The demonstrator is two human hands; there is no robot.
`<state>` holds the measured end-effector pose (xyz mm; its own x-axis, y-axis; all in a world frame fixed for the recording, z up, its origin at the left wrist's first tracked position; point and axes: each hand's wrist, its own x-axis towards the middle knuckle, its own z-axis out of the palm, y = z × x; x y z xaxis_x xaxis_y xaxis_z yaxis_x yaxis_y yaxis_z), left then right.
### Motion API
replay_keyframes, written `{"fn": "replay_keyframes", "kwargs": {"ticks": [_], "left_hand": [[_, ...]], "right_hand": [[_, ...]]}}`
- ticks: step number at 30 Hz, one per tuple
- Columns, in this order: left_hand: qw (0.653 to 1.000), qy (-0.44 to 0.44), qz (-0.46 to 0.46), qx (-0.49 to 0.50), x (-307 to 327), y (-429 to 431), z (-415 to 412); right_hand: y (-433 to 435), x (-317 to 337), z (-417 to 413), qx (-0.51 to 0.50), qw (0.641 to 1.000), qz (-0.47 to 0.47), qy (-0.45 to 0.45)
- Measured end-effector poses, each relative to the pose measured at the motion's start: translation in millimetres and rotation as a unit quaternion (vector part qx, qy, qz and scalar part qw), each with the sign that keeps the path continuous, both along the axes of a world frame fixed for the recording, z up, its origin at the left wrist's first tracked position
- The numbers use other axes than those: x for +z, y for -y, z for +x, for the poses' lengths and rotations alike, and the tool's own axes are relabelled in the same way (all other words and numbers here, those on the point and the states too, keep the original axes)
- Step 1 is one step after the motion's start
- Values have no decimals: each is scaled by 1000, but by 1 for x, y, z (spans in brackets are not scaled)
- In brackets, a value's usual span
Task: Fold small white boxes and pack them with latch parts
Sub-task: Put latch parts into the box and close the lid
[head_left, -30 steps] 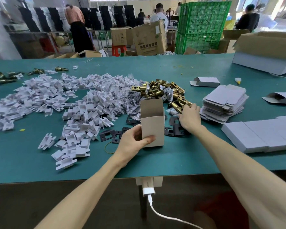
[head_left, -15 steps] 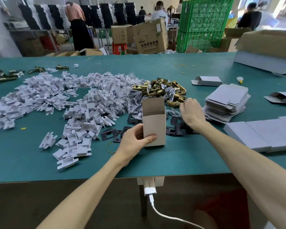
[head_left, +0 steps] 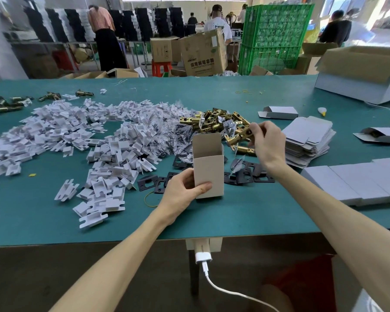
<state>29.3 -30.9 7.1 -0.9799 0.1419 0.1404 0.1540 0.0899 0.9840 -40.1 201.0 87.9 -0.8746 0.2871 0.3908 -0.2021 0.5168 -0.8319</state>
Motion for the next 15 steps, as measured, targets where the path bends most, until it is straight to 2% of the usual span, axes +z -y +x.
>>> {"fn": "replay_keyframes", "kwargs": {"ticks": [4,7,11,15], "left_hand": [[1000,4,-5,2,0,1,-1],[1000,5,-5,2,-1,1,-1],[1000,1,-11,0,-1,1,0],[1000,-3,-15,-7,0,1,2]], "right_hand": [[6,38,24,5,994,-27,-103],[17,67,39,51,987,-2,-150],[42,73,51,115,971,150,-147],[56,61,51,123,934,310,-129]]}}
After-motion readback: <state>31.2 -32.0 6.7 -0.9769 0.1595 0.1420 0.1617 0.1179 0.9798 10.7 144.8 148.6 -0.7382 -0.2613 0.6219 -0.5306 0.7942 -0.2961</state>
